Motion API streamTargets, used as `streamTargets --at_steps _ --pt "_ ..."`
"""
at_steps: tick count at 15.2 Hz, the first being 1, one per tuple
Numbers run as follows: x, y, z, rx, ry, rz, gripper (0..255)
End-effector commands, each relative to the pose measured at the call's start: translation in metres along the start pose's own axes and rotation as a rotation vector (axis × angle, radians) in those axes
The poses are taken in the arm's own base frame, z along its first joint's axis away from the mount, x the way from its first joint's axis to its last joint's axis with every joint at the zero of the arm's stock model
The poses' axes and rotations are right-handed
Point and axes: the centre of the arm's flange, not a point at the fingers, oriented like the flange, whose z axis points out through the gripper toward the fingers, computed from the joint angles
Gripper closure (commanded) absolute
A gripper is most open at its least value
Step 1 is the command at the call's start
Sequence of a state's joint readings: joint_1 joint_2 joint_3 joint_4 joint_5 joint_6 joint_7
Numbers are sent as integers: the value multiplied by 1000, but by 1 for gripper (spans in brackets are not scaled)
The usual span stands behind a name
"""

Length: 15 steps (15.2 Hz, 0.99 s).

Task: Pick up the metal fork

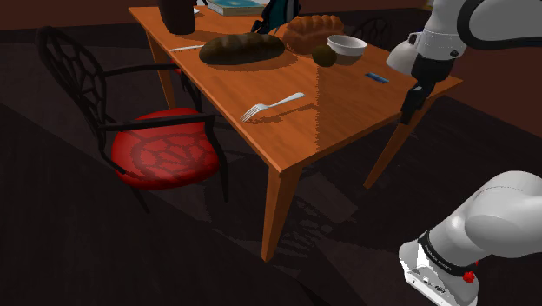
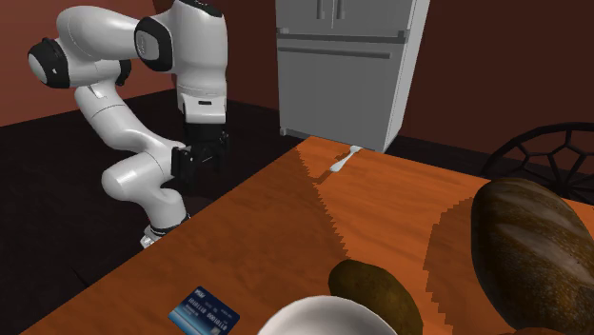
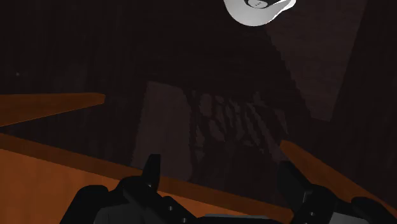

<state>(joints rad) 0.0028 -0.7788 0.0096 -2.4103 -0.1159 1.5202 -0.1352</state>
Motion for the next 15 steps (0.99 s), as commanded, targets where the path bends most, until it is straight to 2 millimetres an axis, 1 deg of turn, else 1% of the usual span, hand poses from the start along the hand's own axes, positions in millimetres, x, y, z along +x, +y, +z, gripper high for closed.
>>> streamTargets --at_steps 1,4,8,11,15 --pt "0 0 0 0 0 0 0" --pt "39 -4 -10 11 -4 -134 0" --pt "89 -17 -23 26 -10 -312 0" --pt "125 -32 -32 37 -14 -446 0" --pt "169 -60 -45 51 -20 -625 0"
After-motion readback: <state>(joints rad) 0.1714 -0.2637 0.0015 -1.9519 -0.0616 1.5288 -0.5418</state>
